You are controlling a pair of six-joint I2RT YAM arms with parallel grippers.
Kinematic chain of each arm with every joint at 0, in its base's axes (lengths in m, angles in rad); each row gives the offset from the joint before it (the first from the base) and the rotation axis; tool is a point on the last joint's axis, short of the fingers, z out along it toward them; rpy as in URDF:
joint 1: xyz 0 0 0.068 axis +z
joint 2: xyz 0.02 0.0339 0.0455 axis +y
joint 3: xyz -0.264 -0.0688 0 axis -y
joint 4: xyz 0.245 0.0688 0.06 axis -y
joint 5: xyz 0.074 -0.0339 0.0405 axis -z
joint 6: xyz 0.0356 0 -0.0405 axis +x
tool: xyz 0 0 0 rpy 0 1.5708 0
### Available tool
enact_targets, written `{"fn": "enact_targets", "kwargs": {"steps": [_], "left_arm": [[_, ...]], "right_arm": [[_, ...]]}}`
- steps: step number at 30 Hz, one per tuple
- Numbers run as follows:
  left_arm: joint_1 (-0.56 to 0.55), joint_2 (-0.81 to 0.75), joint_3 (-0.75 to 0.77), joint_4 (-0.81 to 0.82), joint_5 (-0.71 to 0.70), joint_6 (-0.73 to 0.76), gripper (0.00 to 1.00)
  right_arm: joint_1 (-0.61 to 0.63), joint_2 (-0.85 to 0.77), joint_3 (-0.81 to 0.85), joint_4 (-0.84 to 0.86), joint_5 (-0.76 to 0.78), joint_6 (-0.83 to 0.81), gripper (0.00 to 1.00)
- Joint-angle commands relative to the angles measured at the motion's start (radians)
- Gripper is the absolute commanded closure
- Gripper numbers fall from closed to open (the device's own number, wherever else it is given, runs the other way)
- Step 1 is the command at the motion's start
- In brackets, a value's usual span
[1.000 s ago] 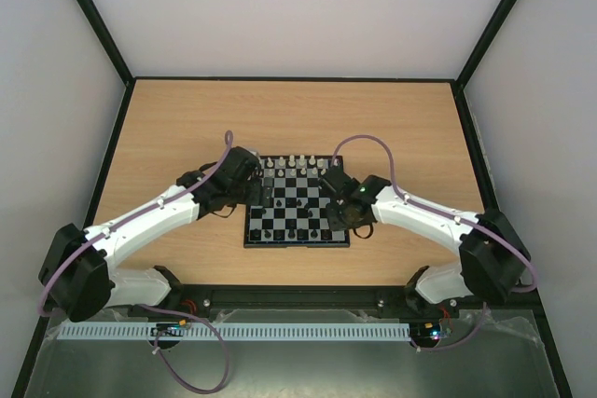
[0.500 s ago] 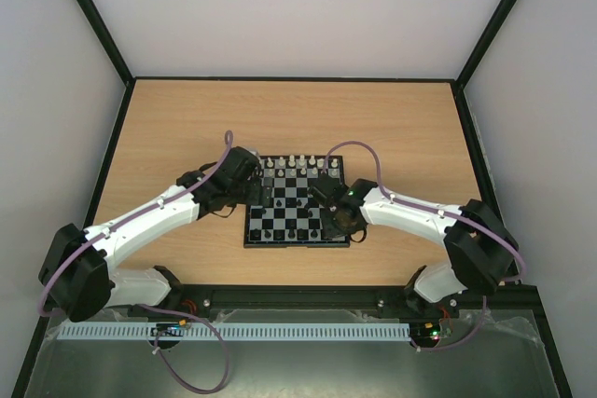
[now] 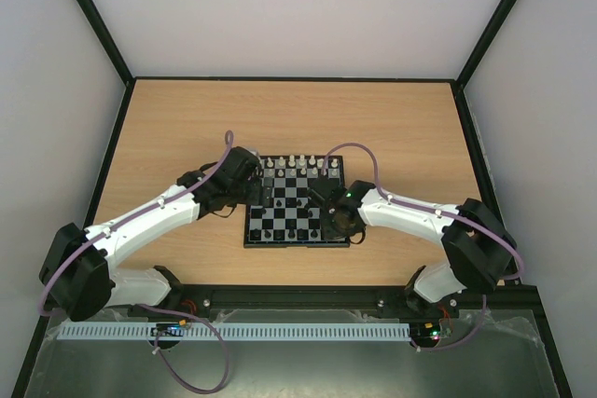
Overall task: Set up the chess pieces on the board
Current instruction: Place the chess piece on the chessboard.
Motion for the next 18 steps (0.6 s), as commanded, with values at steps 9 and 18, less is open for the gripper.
{"fn": "enact_targets", "kwargs": {"steps": [9,18], "left_arm": [[0.008,0.013,0.031,-0.004,-0.003,-0.006,0.01],[0.008,0.012,0.039,-0.007,-0.003,-0.005,0.00]], "right_arm": [[0.011,-0.002,-0.033,-0.047,-0.006,0.025,0.81],[0.011,-0.027,0.004,-0.073,0.019,0.021,0.72]]}}
